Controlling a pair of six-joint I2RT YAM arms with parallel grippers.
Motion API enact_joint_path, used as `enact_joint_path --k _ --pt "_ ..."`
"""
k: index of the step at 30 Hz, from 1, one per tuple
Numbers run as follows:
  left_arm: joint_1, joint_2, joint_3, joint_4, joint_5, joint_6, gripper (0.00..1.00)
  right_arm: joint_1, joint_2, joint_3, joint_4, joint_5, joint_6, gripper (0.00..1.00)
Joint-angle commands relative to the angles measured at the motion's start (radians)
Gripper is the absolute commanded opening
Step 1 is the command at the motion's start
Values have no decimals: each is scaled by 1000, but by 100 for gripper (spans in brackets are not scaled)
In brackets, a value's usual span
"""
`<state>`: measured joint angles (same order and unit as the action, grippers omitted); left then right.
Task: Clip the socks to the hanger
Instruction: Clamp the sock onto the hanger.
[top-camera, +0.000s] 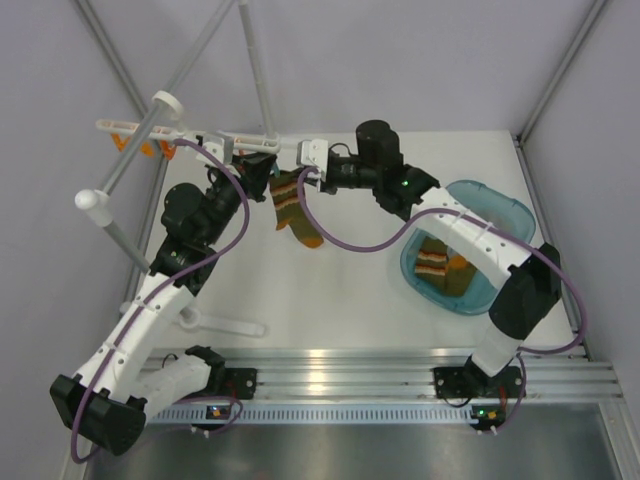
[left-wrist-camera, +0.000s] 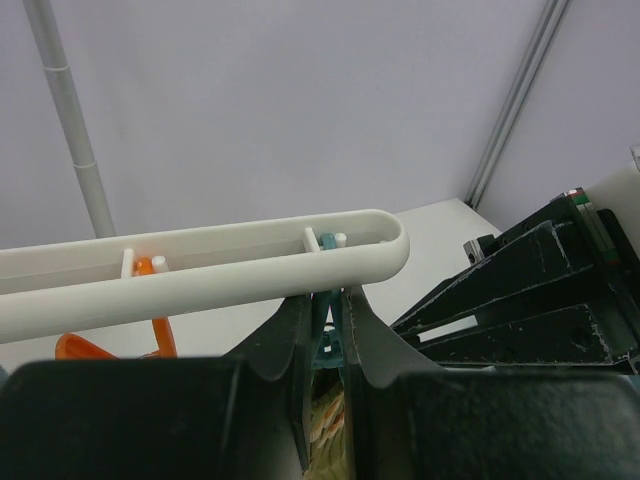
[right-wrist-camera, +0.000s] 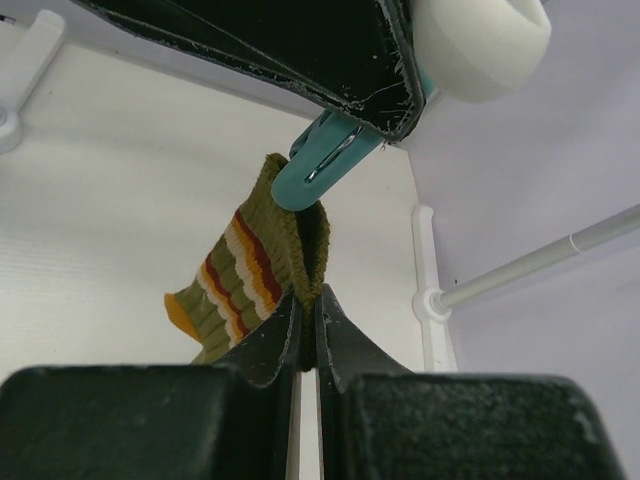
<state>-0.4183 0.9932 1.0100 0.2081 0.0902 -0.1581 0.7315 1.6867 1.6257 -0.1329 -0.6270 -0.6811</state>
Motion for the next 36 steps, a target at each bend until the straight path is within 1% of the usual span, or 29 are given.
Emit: enact_joint_path --k 1,9,12,13,17,36 --pt "-4 -2 2 11 40 23 0 22 -19 53 52 -16 -20 0" --pt "-4 1 1 10 34 23 0 23 -42 20 55 -17 -46 0" --pt "-4 2 1 13 26 23 0 31 -56 -1 49 -19 -83 0" --pt "-4 4 2 16 25 22 0 39 -61 -10 43 -17 -121 0" --pt "-4 4 2 14 31 20 0 46 -78 -44 47 -10 -162 0" --pt "-4 5 12 -4 28 9 0 40 -64 -36 64 24 -149 0"
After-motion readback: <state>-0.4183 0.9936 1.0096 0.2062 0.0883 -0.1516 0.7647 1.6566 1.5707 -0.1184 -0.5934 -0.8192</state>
